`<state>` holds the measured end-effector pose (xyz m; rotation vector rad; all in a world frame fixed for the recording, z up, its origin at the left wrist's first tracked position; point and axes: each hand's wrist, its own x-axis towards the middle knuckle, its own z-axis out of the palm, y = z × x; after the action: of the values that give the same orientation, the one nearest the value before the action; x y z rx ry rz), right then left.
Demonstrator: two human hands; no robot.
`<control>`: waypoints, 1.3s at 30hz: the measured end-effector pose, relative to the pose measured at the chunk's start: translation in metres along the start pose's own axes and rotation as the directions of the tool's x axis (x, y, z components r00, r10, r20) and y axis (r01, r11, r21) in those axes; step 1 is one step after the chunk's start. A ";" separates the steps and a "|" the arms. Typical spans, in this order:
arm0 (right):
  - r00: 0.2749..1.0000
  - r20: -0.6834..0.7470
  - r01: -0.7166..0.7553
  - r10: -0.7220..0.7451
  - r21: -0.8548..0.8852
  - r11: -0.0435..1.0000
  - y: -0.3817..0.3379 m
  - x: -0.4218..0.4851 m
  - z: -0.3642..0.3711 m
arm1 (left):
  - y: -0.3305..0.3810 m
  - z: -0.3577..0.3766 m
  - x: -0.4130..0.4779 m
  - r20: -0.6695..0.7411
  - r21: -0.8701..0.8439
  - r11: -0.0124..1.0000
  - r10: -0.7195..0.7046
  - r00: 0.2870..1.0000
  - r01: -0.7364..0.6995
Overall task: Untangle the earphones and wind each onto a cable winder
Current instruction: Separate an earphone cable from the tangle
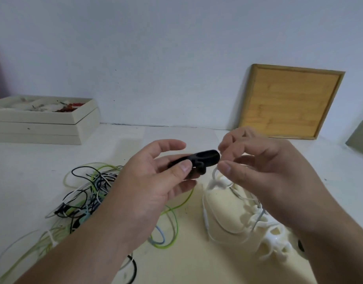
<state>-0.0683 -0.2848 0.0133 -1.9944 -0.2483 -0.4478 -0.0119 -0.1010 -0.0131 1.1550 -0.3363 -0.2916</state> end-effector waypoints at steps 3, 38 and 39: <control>1.000 -0.019 -0.007 0.007 0.016 1.000 0.000 0.001 -0.001 | 0.000 -0.003 0.001 0.023 0.064 0.998 0.015 1.000 -0.017; 0.954 -0.177 -0.213 0.244 0.177 0.961 -0.005 0.001 0.009 | 0.001 0.000 -0.007 0.170 0.278 0.956 0.045 0.984 -0.091; 0.954 -0.178 -0.208 0.241 0.184 0.960 -0.004 0.001 0.009 | 0.001 -0.001 -0.006 0.165 0.267 0.960 0.044 0.985 -0.088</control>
<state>-0.0673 -0.2749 0.0137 -1.7765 0.0675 -0.4608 -0.0172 -0.0975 -0.0135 1.3934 -0.5675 -0.2838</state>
